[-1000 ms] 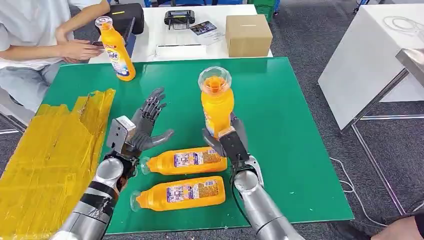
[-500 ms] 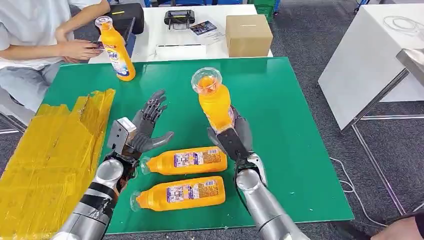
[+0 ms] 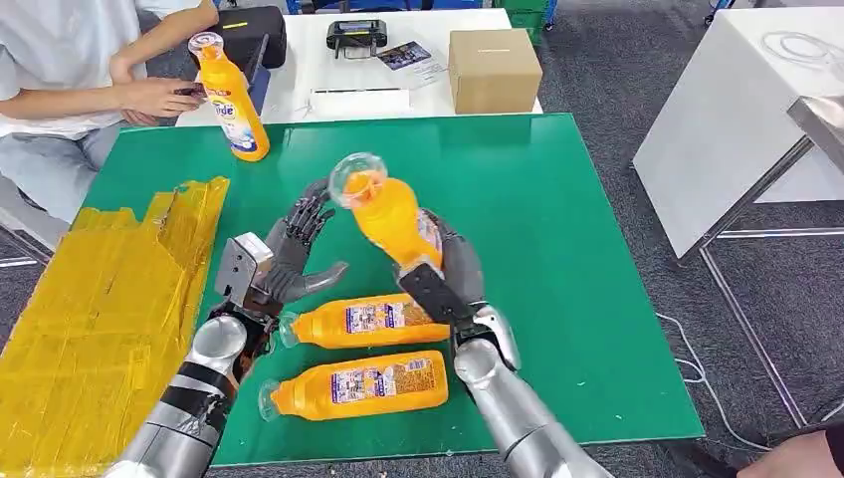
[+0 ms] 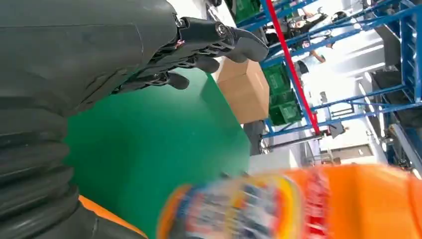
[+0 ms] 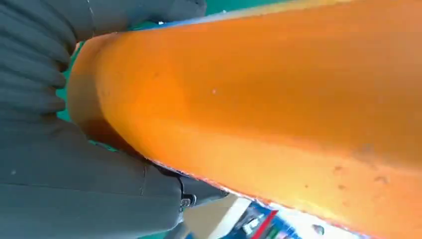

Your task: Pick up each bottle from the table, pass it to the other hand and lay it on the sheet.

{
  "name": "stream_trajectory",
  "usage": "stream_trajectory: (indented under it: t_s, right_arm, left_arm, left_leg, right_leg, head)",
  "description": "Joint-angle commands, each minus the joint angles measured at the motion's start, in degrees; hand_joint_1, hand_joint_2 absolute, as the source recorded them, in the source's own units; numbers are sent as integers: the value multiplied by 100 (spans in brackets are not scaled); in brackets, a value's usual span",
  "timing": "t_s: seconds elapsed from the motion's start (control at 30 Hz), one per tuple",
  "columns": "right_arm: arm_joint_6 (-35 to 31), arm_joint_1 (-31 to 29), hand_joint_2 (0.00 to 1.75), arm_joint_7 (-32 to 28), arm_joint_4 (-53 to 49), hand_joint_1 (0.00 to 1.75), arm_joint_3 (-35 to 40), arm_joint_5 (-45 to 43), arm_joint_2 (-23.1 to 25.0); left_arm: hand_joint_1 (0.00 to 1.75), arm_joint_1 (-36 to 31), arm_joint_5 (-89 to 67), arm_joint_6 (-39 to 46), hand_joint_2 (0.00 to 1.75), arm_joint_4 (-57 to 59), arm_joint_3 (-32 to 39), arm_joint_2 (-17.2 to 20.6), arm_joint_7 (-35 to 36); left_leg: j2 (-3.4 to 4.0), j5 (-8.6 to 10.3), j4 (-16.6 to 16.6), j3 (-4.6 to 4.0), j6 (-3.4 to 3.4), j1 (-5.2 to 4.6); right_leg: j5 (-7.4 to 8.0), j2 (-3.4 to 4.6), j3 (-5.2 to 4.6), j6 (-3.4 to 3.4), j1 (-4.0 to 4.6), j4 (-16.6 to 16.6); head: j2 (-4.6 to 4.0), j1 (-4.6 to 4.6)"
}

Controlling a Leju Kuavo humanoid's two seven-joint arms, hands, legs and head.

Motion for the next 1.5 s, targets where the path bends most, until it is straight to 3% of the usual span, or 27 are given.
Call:
stream_trajectory:
  t_s: [0.03,0.63,1.33,1.5]
  right_arm:
    - [96,-618,175,134,1184,175,838,276,312]
    - [327,-989,175,306,1696,175,1276,243,492]
    - [309,-1071,175,148,1436,175,728,-259,264]
    - [25,-1026,175,187,1352,175,619,-215,190]
  left_arm:
    - [0,-294,71,-64,175,329,-28,-40,35]
    - [0,-394,127,-88,175,531,-49,-132,-85]
    - [0,-289,160,-50,175,614,66,-121,-139]
    - [0,-234,173,-40,175,636,118,-113,-154]
  left_leg:
    - [9,-10,3,19,0,5]
    - [-6,-7,3,13,1,3]
    - [-5,-6,2,13,3,1]
    - [-7,-6,1,15,3,1]
  right_leg:
    - [-7,4,19,-7,8,-1]
    - [-9,-11,20,-6,7,-2]
    - [-7,-9,18,-5,5,-2]
    - [-7,-12,22,-5,5,-4]
  head:
    - [0,0]
    - [0,0]
    - [0,0]
    - [0,0]
